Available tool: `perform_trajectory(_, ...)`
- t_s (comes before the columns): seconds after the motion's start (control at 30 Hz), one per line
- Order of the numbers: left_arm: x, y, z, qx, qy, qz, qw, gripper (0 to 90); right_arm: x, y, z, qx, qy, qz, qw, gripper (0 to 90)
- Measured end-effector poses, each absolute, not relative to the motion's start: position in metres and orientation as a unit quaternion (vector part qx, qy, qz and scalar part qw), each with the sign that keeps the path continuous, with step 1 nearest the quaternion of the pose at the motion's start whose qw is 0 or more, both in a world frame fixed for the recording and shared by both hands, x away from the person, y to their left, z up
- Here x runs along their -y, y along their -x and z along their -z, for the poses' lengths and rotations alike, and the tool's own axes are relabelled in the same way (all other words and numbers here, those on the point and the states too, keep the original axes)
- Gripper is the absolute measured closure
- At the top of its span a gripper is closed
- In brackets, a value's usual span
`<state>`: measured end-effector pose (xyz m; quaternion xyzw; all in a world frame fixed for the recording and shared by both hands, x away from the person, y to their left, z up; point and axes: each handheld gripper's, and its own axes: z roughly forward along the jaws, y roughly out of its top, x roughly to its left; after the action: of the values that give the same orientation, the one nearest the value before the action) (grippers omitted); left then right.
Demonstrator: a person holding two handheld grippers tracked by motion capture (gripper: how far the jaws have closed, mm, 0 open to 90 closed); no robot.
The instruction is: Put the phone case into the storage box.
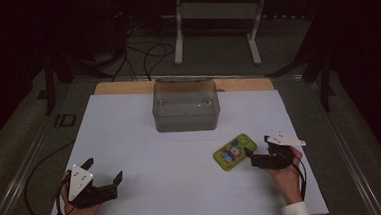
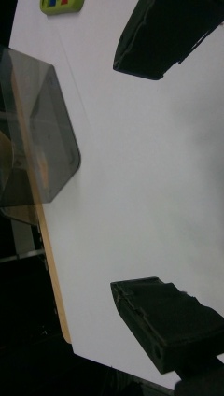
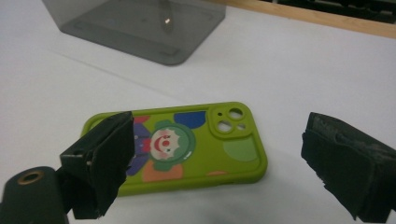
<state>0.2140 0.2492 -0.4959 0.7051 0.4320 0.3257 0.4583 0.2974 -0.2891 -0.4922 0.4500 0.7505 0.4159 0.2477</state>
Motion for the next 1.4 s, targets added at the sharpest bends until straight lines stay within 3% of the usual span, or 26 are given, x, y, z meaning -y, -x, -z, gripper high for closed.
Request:
perform_trajectory(0.3, -0.248, -0.215, 0.496, -0.431, -0.708, -0.324, 0.456, 0.0, 0.29, -0.315, 0.49, -0.752, -0.473, -0.385, 0.251, 15.6)
perform_trajectory(0.47, -0.248, -0.215, 0.497, -0.431, -0.709, -0.323, 0.456, 0.0, 0.293, -0.321, 0.493, -0.748, -0.49, -0.363, 0.263, 28.1)
perform_trajectory(0.7, -0.247, -0.215, 0.497, -0.43, -0.71, -0.322, 0.455, 0.0, 0.298, -0.328, 0.497, -0.748, -0.507, -0.337, 0.265, 55.6)
perform_trajectory(0.9, -0.247, -0.215, 0.497, -0.43, -0.711, -0.322, 0.454, 0.0, 0.298, -0.334, 0.504, -0.76, -0.504, -0.325, 0.252, 89.9)
perform_trajectory(1.4, -0.246, -0.215, 0.497, -0.428, -0.711, -0.322, 0.455, 0.0, 0.297, -0.345, 0.523, -0.777, -0.518, -0.278, 0.227, 90.0)
